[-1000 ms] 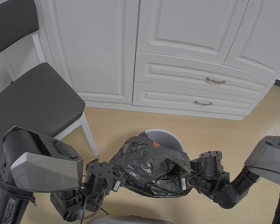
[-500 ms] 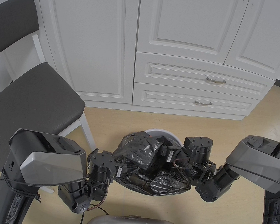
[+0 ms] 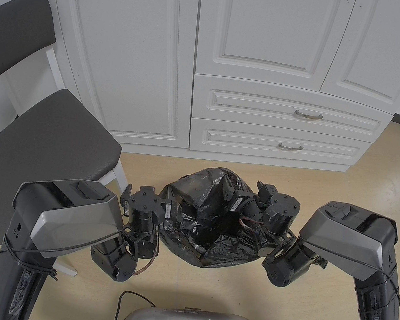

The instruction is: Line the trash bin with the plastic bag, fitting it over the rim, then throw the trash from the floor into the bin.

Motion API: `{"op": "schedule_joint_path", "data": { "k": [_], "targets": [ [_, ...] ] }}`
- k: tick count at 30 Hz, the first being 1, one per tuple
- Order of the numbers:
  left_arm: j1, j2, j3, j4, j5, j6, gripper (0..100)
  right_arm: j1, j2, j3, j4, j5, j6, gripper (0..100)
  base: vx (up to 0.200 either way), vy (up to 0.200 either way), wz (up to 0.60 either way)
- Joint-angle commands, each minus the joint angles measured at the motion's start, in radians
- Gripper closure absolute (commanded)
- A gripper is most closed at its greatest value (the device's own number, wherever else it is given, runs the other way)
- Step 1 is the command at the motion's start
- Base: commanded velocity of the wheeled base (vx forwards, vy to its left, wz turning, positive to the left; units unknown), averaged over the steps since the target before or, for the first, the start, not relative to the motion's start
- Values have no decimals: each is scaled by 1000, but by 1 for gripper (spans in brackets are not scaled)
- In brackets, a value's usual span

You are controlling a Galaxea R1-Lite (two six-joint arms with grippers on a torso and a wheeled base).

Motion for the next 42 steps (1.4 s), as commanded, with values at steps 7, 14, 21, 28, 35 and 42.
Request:
{"op": "schedule_joint_path", "data": {
  "k": [7,14,21,28,35,42],
  "targets": [
    [16,36,-62,1,29,0,0,2,-29,85,-22,18,-32,0,0,0,0],
    [-24,-12,23,-9,29,5,0,-15,-249,309,30,91,-158,0,0,0,0],
    [-24,-4,22,-9,29,3,0,-32,-462,437,370,133,-198,0,0,0,0],
    [-21,-1,17,-9,28,0,0,-101,-370,345,561,134,-190,0,0,0,0],
    [-14,0,14,-9,28,0,0,-201,-229,205,567,125,-189,0,0,0,0],
    [-12,5,-3,-9,28,-1,0,-236,-131,116,567,121,-178,0,0,0,0]
  ]
}}
